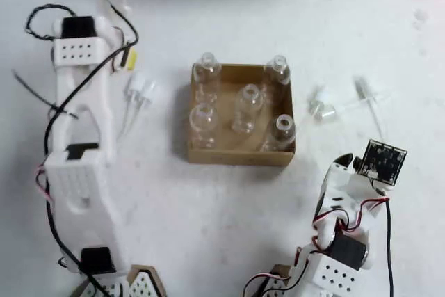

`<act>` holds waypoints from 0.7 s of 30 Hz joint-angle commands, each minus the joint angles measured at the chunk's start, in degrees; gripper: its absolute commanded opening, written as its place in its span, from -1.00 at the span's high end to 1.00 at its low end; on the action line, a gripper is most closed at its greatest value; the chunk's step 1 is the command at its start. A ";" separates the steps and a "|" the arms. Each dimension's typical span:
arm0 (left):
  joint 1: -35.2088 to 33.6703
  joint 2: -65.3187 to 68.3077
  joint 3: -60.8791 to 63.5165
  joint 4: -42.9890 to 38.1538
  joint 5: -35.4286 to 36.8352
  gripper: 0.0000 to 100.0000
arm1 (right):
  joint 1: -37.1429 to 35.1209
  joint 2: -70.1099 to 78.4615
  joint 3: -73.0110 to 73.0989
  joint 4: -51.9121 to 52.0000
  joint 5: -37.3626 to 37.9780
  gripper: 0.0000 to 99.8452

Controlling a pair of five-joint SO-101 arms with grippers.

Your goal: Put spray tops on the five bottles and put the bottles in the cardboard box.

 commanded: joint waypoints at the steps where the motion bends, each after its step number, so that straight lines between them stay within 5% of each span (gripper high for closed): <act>1: 1.10 11.56 -16.79 0.44 1.14 0.74 | 0.48 -0.31 -0.18 -2.59 0.09 0.97; 11: 1.54 29.93 -38.77 4.04 1.58 0.73 | 0.40 -0.31 -0.18 -2.59 0.09 0.97; 21: 1.71 32.75 -41.93 7.47 3.60 0.73 | 0.40 -0.31 -0.18 -2.59 0.09 0.97</act>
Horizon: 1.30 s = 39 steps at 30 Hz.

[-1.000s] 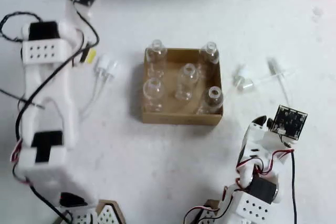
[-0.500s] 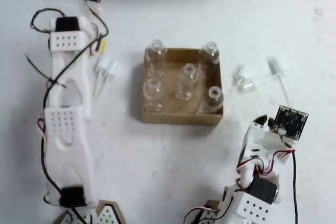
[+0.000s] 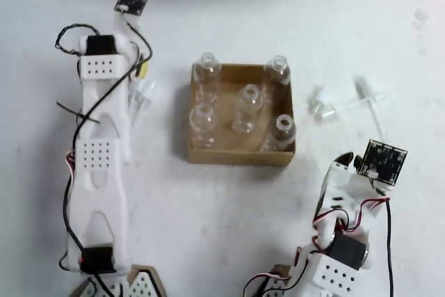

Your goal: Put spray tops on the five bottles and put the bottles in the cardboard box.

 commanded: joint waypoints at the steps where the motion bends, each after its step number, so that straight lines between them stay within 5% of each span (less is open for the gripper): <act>1: 0.57 0.31 -2.20 0.53 1.05 0.73 | 0.40 -0.31 -0.53 -1.36 0.09 0.97; 9: 0.48 2.33 0.26 -2.90 1.05 0.73 | 0.40 -0.31 -0.53 -1.36 0.09 0.97; 16: 1.01 2.33 -0.18 -0.44 0.53 0.76 | 0.40 -0.31 -0.53 -1.36 0.09 0.97; 20: 1.01 2.33 -0.18 0.53 0.53 0.97 | 0.40 -0.31 -0.53 -1.36 0.09 0.97; 27: 1.19 0.57 -4.92 6.07 0.53 0.93 | 0.57 -0.31 -0.53 -1.36 0.09 0.97; 39: 9.27 -30.90 9.49 11.16 0.88 0.93 | 0.84 -0.31 -0.53 -1.36 0.09 0.97</act>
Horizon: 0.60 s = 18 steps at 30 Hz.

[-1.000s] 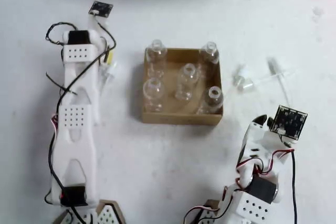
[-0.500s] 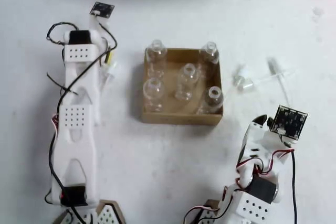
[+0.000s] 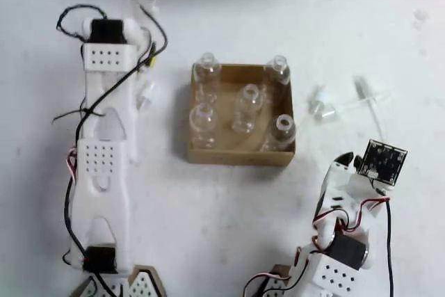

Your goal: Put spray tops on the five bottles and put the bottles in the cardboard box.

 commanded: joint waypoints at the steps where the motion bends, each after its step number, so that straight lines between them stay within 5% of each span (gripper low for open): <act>1: 4.70 -19.82 10.55 0.35 0.79 0.93 | 0.84 -0.31 -0.53 -1.36 0.09 0.97; 8: 11.56 -46.11 34.20 0.09 0.79 0.93 | 0.84 -0.31 -0.53 -1.36 0.09 0.97; 18: 12.35 -72.75 53.89 -4.22 0.79 0.96 | 0.84 -0.31 -0.53 -1.27 0.09 0.97</act>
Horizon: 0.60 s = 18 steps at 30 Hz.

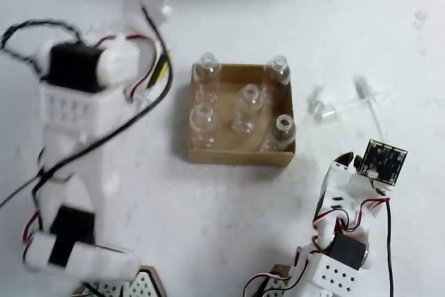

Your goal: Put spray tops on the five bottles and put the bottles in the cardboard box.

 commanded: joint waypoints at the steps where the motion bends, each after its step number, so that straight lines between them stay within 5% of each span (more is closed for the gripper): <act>1: 1.01 -12.18 6.59 -2.99 0.79 0.96 | 0.84 -0.31 -0.53 -1.27 0.09 0.97; 5: 0.92 -19.82 13.54 -8.97 1.76 0.96 | 0.84 -0.31 -0.53 -1.10 0.09 0.97; 10: 1.01 -28.62 25.58 -19.78 13.89 0.96 | 0.84 -0.31 -0.53 -1.01 0.09 0.97; 18: 1.01 -42.24 46.42 -49.23 33.14 0.95 | 0.48 -0.31 -0.44 -1.01 0.09 0.97</act>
